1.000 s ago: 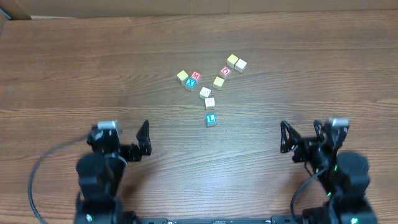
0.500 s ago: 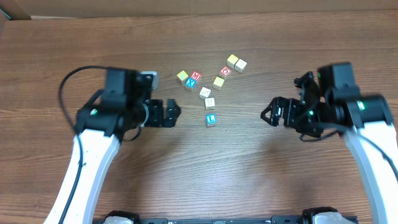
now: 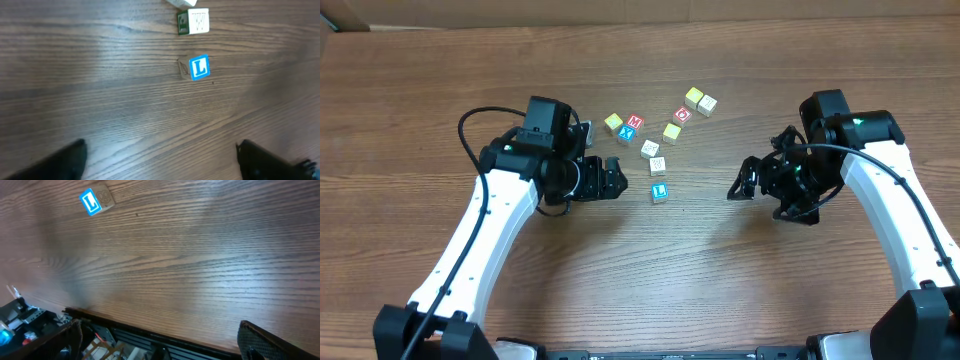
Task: Flip 5 blocks
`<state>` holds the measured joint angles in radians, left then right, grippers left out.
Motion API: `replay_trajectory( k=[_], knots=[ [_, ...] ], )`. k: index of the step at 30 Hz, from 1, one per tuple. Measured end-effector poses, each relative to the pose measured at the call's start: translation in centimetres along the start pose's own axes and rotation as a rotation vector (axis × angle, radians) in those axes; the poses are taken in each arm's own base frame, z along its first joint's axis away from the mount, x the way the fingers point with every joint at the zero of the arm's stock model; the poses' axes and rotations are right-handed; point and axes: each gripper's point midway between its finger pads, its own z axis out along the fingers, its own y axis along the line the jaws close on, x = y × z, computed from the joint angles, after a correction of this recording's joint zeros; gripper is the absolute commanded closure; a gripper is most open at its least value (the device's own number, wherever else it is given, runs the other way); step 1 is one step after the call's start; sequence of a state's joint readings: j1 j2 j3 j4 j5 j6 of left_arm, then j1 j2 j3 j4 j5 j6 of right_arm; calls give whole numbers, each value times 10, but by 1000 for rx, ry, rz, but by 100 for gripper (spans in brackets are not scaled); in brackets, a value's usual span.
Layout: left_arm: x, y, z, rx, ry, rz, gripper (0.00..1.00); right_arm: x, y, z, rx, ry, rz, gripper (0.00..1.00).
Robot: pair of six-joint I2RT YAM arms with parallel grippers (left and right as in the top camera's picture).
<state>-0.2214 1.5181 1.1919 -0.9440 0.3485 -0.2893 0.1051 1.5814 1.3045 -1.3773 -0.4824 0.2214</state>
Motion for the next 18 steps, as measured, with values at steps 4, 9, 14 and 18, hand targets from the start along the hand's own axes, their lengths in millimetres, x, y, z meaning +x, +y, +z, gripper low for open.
replay_trajectory(
  k=[4,9,14,18],
  knots=[
    [6,-4,14,-2,48,6,27,-3,1,0,-6,-12,-9,0],
    [24,-21,50,-59,133,51,29,-9,4,0,-18,-33,-25,0],
    [35,-37,92,-121,159,56,30,-10,3,0,-14,-38,-28,0],
    [30,-41,114,-144,132,-13,32,-10,1,0,0,-42,-27,0]
  ],
)
